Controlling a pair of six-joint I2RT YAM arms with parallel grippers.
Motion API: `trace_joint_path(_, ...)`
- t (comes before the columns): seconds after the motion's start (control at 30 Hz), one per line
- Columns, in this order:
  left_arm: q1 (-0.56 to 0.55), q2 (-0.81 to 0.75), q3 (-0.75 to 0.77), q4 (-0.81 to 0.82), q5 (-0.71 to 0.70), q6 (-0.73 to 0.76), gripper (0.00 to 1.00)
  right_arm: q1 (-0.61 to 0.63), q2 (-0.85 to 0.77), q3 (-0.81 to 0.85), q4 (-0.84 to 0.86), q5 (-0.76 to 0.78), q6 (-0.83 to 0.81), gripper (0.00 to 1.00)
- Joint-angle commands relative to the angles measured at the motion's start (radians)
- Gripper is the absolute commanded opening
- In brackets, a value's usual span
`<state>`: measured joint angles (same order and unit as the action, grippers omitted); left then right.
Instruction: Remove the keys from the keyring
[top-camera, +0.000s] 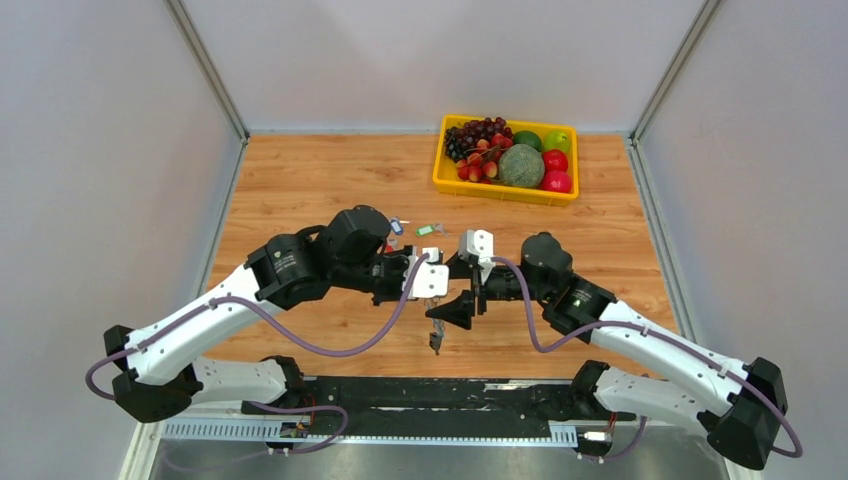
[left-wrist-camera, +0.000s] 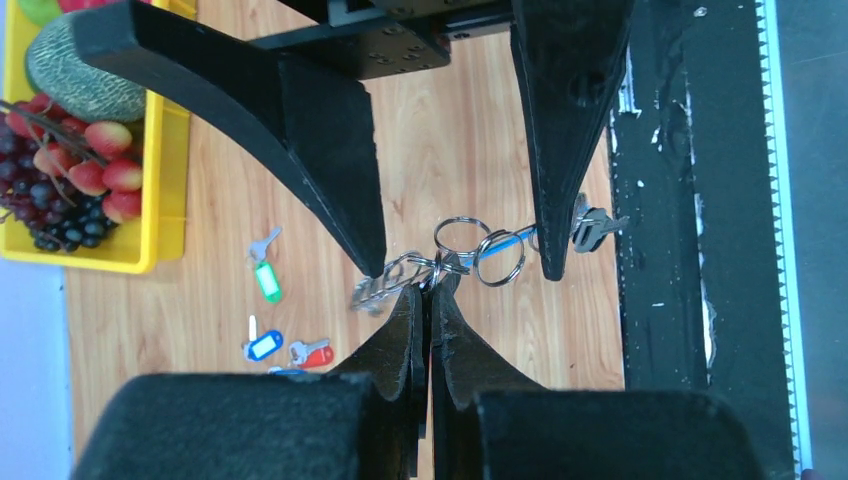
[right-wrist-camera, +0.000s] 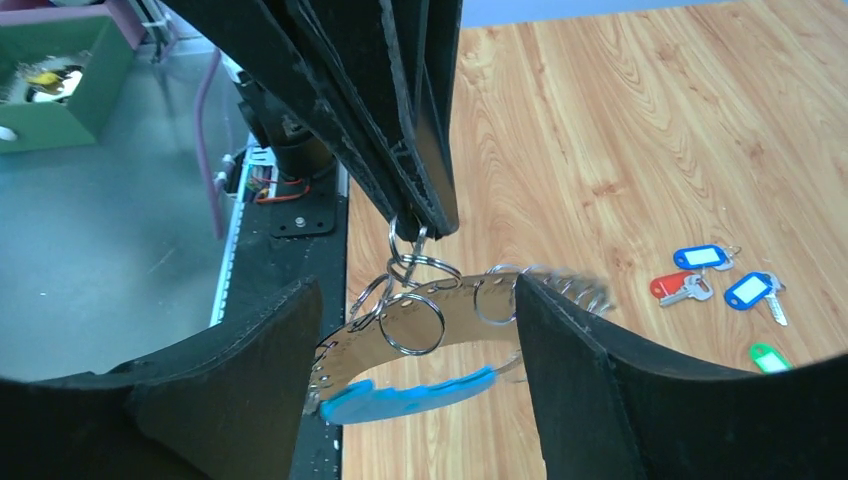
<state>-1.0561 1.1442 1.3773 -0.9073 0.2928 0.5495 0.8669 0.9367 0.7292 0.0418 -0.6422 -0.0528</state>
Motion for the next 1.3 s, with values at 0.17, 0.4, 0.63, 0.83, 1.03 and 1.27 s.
trace_joint_path(0.17, -0.004, -0.077, 0.03, 0.082, -0.122, -0.077, 0.0, 0.077, 0.025, 0.036, -0.021, 0.239, -0.083, 0.6)
trace_joint_path(0.4, -0.004, -0.117, 0.015, 0.152, -0.155, -0.124, 0.0, 0.092, 0.001, 0.021, -0.023, 0.333, -0.094, 0.54)
trace_joint_path(0.63, -0.004, -0.133, 0.011, 0.174, -0.083, -0.132, 0.0, 0.105, -0.003, 0.012, 0.028, 0.339, -0.087, 0.45)
trace_joint_path(0.83, -0.004, -0.142, -0.018, 0.185, -0.094, -0.134, 0.0, 0.106, -0.022, -0.009, 0.069, 0.267, -0.078, 0.46)
trace_joint_path(1.03, -0.004, -0.136, -0.036, 0.191, -0.099, -0.138, 0.0, 0.106, -0.019, -0.004, 0.084, 0.218, -0.064, 0.43)
trace_joint_path(1.27, -0.004, -0.13, -0.031, 0.192, -0.103, -0.144, 0.0, 0.107, -0.013, 0.011, 0.069, 0.262, -0.052, 0.0)
